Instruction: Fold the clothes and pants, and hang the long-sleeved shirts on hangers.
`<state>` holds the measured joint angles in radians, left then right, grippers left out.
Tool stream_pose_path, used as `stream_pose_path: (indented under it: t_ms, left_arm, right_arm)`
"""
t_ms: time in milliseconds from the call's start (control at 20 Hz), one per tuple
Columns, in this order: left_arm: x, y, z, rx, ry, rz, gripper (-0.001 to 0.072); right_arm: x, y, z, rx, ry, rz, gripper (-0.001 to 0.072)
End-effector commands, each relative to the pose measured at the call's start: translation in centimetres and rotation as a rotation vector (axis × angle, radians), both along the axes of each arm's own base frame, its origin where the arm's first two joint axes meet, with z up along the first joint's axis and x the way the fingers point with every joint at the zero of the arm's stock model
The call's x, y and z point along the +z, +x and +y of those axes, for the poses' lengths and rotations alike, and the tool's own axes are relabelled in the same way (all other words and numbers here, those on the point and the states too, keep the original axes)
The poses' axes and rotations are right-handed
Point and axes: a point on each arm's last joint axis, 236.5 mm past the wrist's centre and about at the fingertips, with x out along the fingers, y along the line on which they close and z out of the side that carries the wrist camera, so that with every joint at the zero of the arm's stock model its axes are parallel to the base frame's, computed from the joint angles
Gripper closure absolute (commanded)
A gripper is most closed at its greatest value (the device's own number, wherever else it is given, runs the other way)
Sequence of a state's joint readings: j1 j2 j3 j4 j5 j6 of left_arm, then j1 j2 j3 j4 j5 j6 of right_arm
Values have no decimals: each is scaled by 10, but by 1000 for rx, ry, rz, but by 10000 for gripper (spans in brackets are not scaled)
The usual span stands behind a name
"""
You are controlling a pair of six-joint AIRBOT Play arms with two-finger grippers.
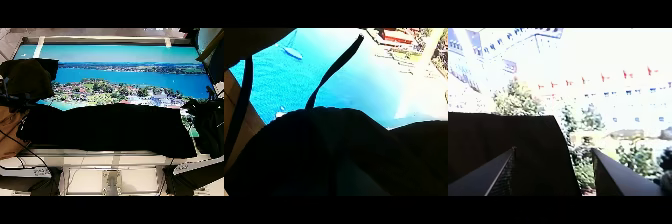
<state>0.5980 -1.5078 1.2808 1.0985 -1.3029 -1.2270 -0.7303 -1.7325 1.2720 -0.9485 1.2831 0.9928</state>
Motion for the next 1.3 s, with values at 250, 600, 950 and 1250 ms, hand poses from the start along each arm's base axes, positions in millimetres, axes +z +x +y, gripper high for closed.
stream_pose_path:
  t_ms: [250, 600, 950, 1250]
  left_arm:
    - [0, 1, 1, 23, -3, 3, 695]
    - [0, 2, 2, 25, -1, 0, 695]
    - [57, 67, 15, 28, 128, -323, 695]
    - [119, 106, 15, -8, 329, -582, 695]
  right_arm:
    - [-19, 0, 22, 40, 157, -5, 222]
    - [-10, -4, 69, 206, 220, 11, 608]
    - [77, 52, 45, 132, 107, -215, 702]
    - [135, 107, 17, 21, -58, -365, 702]
